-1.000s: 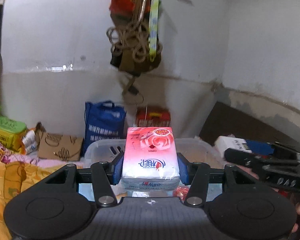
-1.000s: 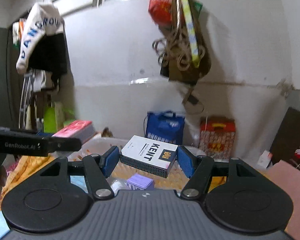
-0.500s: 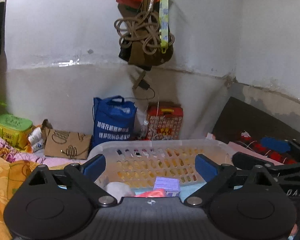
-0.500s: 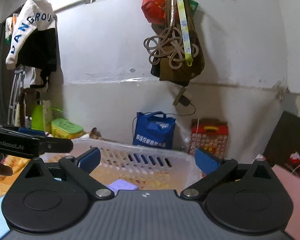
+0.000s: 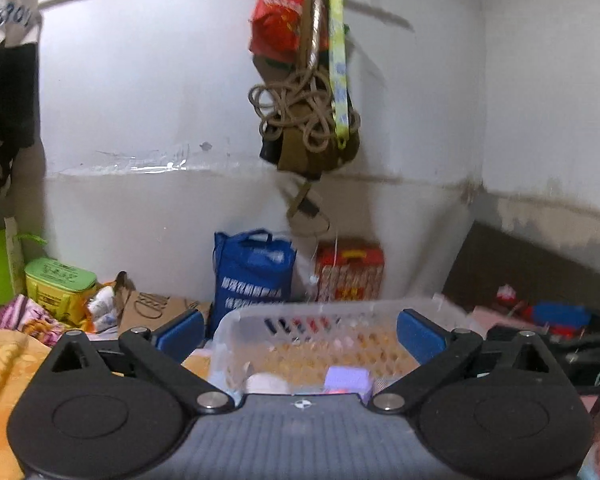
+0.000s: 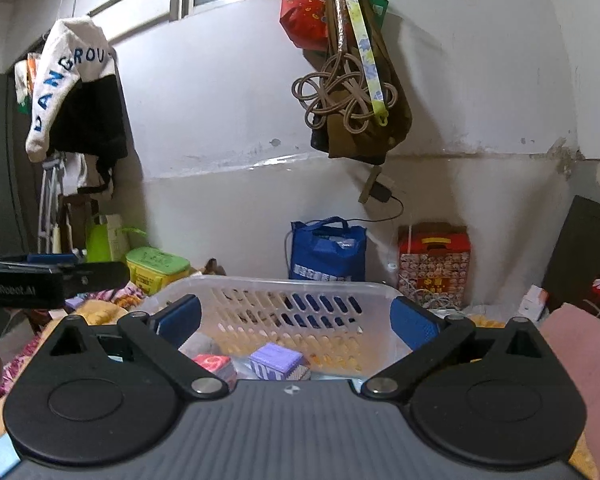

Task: Organize objects

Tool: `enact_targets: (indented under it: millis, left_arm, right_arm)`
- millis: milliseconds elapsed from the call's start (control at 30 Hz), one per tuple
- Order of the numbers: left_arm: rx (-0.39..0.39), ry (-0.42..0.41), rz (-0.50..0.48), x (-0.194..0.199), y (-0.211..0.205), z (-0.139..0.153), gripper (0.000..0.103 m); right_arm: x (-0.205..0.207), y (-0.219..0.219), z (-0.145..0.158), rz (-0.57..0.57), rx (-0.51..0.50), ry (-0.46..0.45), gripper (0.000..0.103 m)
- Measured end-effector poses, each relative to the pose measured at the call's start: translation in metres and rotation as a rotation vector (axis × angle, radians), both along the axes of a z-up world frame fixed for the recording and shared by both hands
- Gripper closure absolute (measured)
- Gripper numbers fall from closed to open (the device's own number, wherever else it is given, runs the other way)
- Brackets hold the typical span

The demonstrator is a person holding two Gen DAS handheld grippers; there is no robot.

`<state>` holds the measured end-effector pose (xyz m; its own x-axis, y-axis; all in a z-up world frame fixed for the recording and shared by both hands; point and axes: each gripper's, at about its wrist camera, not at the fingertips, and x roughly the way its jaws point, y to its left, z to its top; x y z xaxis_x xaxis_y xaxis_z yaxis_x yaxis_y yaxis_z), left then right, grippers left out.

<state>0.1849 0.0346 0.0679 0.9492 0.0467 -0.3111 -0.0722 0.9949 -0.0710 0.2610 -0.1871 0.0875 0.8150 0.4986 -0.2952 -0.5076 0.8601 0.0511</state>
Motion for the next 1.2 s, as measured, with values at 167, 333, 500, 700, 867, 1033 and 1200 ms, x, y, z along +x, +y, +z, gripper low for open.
enact_targets:
  millis: [167,333,500,700,867,1033,1200]
  left_arm:
    - [0.030,0.013,0.012,-0.008,0.000,-0.001,0.000]
    - [0.015,0.030,0.002,-0.019,0.003,-0.002,0.000]
    - [0.018,0.040,-0.004,-0.028,0.003,-0.002,0.000]
    - [0.020,0.044,-0.012,-0.039,-0.002,0.002,0.000]
    - [0.034,0.053,-0.007,-0.042,-0.006,0.005,0.000]
    - [0.051,0.069,0.005,-0.043,-0.009,0.004,0.000]
    - [0.040,0.094,-0.002,-0.040,-0.010,0.002,0.000]
  right_arm:
    - [-0.009,0.004,0.005,-0.035,-0.026,0.018,0.000]
    - [-0.019,0.005,0.005,-0.131,-0.022,0.013,0.000]
    - [-0.025,-0.002,0.008,-0.125,0.000,0.032,0.000]
    - [-0.038,-0.001,0.014,-0.092,-0.052,0.017,0.000]
    - [-0.043,0.002,0.013,-0.069,-0.054,0.033,0.000]
    - [-0.039,0.002,0.012,-0.073,-0.050,0.070,0.000]
    - [-0.034,0.001,0.007,-0.086,-0.051,0.129,0.000]
